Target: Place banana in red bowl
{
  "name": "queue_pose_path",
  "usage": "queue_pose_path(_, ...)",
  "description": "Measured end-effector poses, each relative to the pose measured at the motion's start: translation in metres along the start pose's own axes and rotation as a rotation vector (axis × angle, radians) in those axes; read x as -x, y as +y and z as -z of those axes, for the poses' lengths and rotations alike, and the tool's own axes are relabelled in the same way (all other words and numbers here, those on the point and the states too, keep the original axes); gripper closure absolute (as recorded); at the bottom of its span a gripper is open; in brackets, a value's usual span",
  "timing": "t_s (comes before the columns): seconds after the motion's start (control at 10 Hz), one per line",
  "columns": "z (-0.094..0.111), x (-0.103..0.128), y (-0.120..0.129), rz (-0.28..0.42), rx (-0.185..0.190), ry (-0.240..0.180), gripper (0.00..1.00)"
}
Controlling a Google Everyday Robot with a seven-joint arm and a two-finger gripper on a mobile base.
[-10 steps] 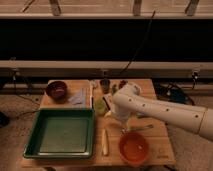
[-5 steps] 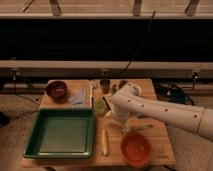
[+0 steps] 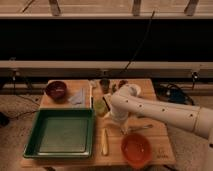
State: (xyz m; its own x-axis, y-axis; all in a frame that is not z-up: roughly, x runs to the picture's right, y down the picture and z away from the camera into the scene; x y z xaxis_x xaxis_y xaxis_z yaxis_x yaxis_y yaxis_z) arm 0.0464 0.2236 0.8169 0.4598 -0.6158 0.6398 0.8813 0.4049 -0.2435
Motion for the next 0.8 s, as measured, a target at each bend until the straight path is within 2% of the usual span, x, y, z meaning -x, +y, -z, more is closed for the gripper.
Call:
queue_pose_path(0.2, -0.024, 0.009, -0.016, 0.028, 0.016, -0.024, 0.2)
queue_pose_path(0.3, -0.028, 0.011, -0.021, 0.04, 0.021, -0.03, 0.2)
queue_pose_path(0.5, -0.029, 0.015, -0.03, 0.071, 0.033, -0.036, 0.2)
queue_pose_path(0.8, -0.018, 0.022, -0.033, 0.112, 0.061, -0.027, 0.2)
